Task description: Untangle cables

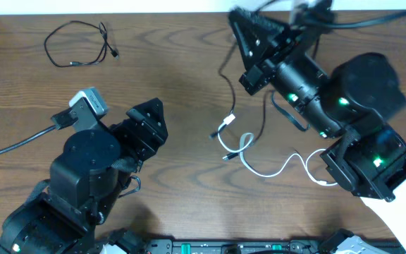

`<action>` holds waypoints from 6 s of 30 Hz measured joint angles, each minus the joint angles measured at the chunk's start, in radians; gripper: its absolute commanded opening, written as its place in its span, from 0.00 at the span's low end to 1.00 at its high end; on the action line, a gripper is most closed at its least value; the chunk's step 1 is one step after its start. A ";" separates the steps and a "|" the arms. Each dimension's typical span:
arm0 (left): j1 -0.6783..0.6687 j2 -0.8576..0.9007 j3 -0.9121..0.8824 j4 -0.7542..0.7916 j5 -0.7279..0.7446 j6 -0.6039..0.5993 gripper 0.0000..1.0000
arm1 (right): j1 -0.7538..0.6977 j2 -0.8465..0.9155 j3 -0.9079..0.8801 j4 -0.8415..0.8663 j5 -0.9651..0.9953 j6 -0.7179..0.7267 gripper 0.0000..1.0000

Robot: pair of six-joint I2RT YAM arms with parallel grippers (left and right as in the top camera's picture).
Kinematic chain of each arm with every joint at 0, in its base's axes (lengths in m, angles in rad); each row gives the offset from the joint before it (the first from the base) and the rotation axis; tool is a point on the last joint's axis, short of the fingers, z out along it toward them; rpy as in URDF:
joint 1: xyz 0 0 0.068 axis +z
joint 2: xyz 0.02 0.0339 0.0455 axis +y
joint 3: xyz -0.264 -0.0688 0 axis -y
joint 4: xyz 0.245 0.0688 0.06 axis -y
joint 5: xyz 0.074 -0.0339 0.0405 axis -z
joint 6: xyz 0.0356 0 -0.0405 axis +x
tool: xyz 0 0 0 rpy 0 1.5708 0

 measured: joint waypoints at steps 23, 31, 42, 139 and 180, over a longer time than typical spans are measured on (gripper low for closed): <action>0.000 0.001 0.000 -0.038 0.016 0.008 0.77 | 0.035 -0.003 -0.010 -0.302 -0.069 -0.713 0.01; 0.000 0.008 0.001 0.182 0.018 0.052 0.80 | 0.034 -0.006 -0.008 -0.486 -0.245 -0.489 0.01; 0.000 -0.009 0.001 0.221 0.068 0.045 0.93 | 0.034 0.058 -0.007 -0.505 -0.441 -0.486 0.01; 0.025 0.090 0.001 0.183 -0.125 -0.155 0.07 | -0.073 0.063 -0.007 -0.708 -0.235 -0.244 0.99; 1.173 0.761 0.001 0.709 0.494 0.636 0.07 | -0.448 0.064 -0.396 -0.732 0.181 0.071 0.99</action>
